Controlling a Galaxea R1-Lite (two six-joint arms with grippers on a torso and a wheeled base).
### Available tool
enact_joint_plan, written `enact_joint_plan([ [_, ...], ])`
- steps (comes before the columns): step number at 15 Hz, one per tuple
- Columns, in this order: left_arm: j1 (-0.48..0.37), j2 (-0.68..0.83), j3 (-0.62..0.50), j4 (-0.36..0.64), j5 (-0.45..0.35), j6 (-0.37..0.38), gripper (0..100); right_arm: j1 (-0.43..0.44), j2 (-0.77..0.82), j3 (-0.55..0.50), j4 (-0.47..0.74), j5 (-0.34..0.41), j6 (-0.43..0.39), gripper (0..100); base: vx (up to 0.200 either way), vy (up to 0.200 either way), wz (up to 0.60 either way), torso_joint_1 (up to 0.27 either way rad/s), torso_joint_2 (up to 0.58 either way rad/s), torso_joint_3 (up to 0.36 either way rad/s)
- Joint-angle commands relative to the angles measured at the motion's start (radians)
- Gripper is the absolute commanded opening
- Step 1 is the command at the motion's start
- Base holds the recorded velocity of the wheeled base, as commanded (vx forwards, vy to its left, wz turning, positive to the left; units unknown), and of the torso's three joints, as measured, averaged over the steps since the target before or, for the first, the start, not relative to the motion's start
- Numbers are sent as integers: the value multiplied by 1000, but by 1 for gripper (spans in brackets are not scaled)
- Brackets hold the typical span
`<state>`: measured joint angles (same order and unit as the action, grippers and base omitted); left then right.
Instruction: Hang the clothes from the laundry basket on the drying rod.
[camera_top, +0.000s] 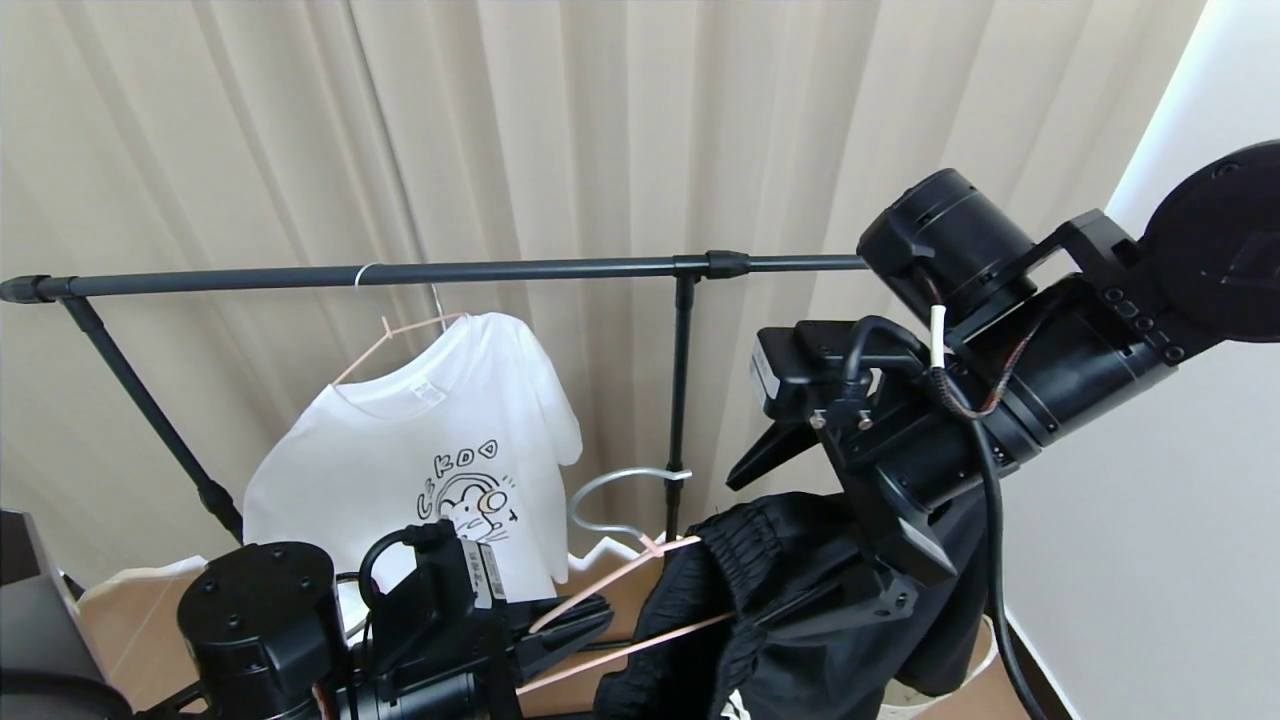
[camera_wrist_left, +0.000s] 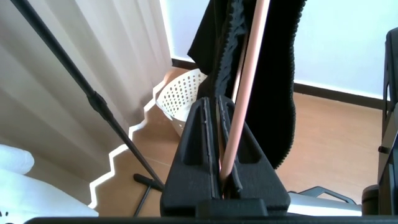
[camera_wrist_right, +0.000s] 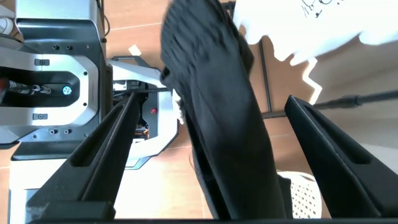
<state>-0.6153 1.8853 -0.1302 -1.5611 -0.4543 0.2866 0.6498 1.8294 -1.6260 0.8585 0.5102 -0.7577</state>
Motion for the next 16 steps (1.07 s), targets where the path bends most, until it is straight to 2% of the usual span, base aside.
enact_joint_plan([
  [1,0,0,0,-1,0,2,0,11,24,0,-1,-15,0,100,0,0,0,0,0,0],
  [2,-1,0,0,-1,0,2,0,11,24,0,-3,-33,0,100,0,0,0,0,0,0],
  [10,-11,1,-8,-1,0,6,0,10,45,-14,-7,-36,0,100,0,0,0,0,0,0],
  [11,-11,1,-8,-1,2,8,0,10,45,-15,-7,-36,0,0,0,0,0,0,0,0],
  [16,-9,5,-6,-1,2,6,0,5,31,-12,-3,-35,0,0,0,0,0,0,0,0],
])
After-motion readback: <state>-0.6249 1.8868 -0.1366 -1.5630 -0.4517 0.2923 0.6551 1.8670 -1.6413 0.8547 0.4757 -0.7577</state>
